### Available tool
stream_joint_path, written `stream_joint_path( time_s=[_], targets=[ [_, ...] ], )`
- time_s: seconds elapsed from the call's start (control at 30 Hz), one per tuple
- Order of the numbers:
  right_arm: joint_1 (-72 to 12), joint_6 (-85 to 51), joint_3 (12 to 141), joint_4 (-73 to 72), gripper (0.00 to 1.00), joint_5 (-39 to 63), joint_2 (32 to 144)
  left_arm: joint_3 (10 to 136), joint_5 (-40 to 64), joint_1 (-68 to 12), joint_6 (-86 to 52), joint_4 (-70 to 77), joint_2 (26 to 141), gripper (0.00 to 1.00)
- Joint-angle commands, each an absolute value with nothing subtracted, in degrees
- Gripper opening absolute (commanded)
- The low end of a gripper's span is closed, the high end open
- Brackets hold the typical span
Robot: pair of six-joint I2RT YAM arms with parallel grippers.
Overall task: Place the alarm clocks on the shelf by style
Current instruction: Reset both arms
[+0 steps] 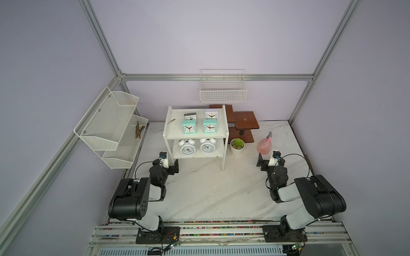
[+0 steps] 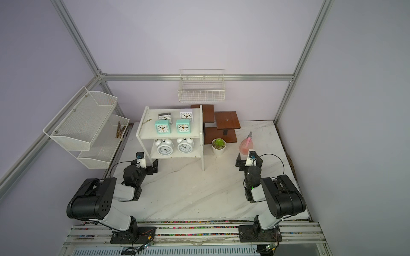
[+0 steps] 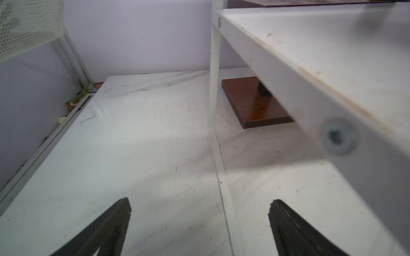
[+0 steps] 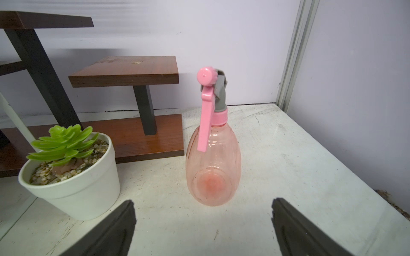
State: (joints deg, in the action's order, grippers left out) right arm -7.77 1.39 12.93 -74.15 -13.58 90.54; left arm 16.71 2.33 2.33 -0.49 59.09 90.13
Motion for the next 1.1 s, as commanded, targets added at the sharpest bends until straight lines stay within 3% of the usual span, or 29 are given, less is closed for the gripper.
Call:
stream_joint_path(
  time_s=[0.0,0.4,0.57,0.63,0.73,1.07],
  targets=[
    [-7.7,2.0,12.4,-76.4,1.00,-13.4,90.7,20.3,-6.9,3.2,-2.9,55.1,88.9,1.00],
    [-7.7,1.3,14.6,-72.3,1.00,-15.3,90.7,20.8,-5.1,3.3,-1.8,54.5,89.2,1.00],
    [-6.6,4.3,9.0,-82.0,1.00,-2.7,90.6,20.9,-5.1,3.3,-1.8,54.3,89.2,1.00],
    [-6.5,3.1,9.2,-81.8,1.00,-6.1,90.6,20.9,-5.1,3.3,-1.8,54.3,89.2,1.00],
    [-6.5,-3.3,10.5,-80.4,1.00,-22.7,91.1,20.9,-5.1,3.3,-1.8,54.2,89.2,1.00],
    [-6.4,-3.5,17.4,-64.9,0.99,-22.0,89.6,21.0,-5.1,3.3,-1.8,54.3,89.2,1.00]
  ],
)
